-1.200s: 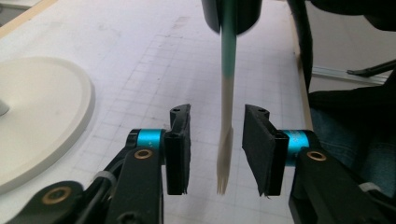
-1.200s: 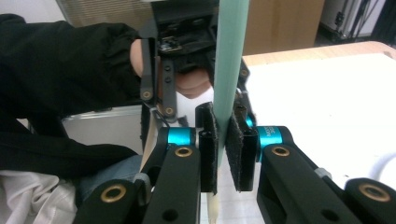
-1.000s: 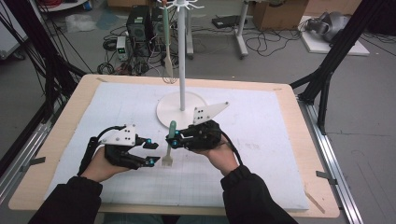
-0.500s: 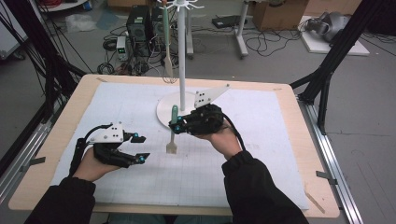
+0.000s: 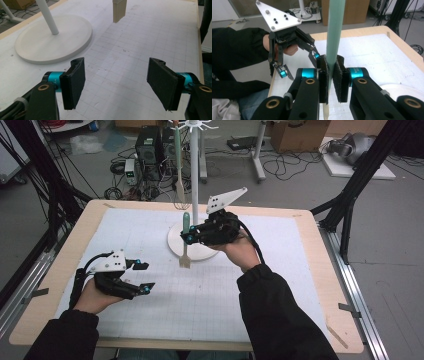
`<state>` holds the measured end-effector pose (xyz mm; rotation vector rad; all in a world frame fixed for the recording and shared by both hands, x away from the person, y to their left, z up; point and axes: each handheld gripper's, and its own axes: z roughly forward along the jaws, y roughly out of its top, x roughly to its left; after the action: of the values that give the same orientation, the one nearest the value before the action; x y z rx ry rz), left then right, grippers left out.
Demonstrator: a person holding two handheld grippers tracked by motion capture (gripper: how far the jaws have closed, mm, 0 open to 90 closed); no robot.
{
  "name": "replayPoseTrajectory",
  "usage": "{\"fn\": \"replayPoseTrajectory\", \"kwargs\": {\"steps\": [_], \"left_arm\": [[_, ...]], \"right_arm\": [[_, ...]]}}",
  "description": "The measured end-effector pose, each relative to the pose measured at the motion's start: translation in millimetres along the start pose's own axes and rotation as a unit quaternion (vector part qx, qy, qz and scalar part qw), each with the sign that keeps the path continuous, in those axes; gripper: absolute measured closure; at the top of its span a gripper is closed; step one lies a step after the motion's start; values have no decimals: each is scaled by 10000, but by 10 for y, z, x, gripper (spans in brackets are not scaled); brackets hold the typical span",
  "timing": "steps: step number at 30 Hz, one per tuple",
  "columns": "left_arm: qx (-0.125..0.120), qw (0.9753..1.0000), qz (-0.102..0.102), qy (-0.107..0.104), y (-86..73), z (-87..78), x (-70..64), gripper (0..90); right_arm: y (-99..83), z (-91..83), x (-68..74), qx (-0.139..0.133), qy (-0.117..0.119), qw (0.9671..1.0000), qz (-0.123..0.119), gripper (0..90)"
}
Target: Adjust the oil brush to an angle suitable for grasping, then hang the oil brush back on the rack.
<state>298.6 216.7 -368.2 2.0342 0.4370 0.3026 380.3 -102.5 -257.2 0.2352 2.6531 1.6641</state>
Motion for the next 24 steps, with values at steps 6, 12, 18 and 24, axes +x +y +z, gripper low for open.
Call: {"fn": "replayPoseTrajectory", "kwargs": {"steps": [6, 12, 18, 24], "left_arm": [[7, 10000, 1, 29, -6, -14, 9, 313], [-7, 10000, 0, 80, -8, -32, 21, 308], [-8, 9999, 20, 120, -23, -47, 32, 305], [-24, 9999, -5, 108, -24, -38, 31, 303]], "right_arm": [[23, 3, -26, 83, 16, 10000, 23, 839], [68, -17, -68, 127, -31, 9999, 8, 839], [112, -53, -97, 105, -95, 9999, 49, 839], [168, -73, -113, 130, -99, 9999, 7, 839]]}}
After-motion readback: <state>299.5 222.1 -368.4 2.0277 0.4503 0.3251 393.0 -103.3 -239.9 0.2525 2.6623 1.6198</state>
